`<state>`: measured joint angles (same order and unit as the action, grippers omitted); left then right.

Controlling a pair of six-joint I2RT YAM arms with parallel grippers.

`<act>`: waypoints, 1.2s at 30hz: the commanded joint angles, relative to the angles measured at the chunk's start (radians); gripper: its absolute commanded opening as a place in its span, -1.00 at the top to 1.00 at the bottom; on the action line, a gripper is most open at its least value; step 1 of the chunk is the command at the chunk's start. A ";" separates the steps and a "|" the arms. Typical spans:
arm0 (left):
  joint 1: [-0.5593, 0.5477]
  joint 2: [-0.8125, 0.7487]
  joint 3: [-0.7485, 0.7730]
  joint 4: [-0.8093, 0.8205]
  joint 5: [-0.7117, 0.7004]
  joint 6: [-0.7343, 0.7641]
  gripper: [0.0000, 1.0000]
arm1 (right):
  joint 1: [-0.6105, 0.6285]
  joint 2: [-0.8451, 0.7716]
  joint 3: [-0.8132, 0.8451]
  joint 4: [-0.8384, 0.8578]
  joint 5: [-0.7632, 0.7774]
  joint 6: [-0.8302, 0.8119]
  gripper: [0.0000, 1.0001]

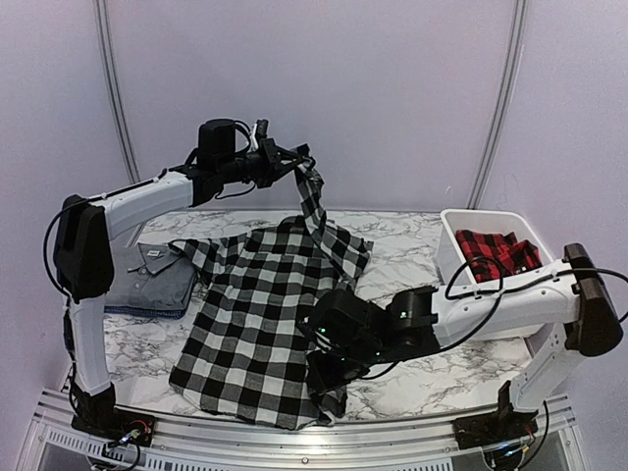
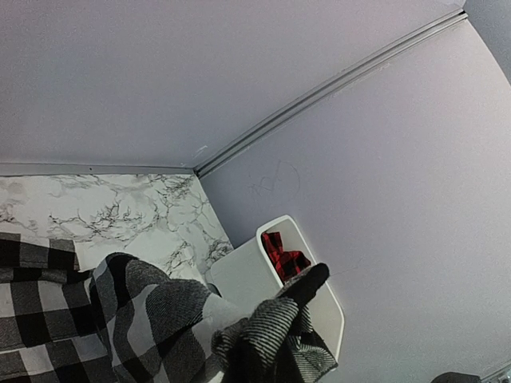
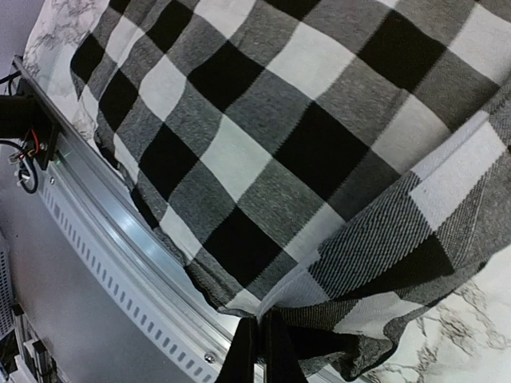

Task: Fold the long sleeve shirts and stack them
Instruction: Fold the corner of the shirt at the center of the board.

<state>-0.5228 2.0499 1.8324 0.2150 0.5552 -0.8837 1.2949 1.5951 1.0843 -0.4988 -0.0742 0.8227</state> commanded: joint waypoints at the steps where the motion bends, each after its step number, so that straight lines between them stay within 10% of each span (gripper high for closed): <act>1: 0.013 -0.117 -0.054 0.046 0.037 0.067 1.00 | -0.006 0.075 0.079 0.077 -0.137 -0.082 1.00; 36: 0.170 -0.325 -0.326 0.058 -0.071 0.116 1.00 | -0.045 0.161 0.114 0.149 -0.285 -0.134 1.00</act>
<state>-0.3660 1.7947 1.4899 0.2314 0.4931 -0.7921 1.2625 1.7672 1.1522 -0.3428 -0.3412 0.7170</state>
